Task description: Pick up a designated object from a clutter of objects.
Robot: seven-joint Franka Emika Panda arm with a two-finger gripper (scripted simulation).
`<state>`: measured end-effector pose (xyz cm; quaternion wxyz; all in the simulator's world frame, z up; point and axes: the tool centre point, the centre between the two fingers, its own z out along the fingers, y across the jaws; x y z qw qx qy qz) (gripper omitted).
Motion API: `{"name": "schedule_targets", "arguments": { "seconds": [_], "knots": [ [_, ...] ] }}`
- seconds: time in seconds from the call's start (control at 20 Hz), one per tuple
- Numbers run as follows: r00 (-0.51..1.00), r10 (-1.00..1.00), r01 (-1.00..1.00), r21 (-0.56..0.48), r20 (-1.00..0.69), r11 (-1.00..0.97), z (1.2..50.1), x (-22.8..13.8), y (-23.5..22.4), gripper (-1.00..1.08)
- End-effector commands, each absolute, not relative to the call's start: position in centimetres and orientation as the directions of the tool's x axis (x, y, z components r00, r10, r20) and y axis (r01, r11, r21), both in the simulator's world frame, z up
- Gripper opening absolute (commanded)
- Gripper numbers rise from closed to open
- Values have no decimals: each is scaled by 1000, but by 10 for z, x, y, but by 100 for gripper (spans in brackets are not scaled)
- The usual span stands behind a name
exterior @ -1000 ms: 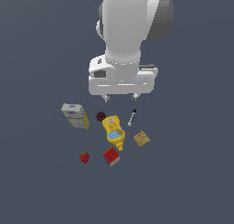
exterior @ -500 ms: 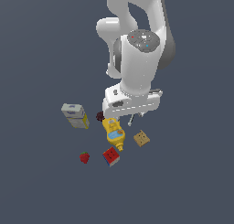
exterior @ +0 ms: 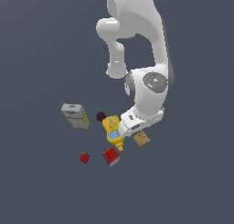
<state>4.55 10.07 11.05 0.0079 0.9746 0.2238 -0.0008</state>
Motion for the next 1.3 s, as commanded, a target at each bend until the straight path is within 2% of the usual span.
{"name": "schedule_targets", "arguments": {
  "seconds": [0.0, 0.4, 0.75, 1.25],
  "knots": [
    [882, 471, 471, 11, -3, -882, 92, 44, 110, 100],
    [851, 525, 525, 0, 0, -851, 62, 40, 126, 100],
    [852, 524, 524, 0, -2, -852, 57, 39, 126, 100],
    [850, 527, 527, 0, 0, -850, 15, 38, 127, 100]
  ]
}}
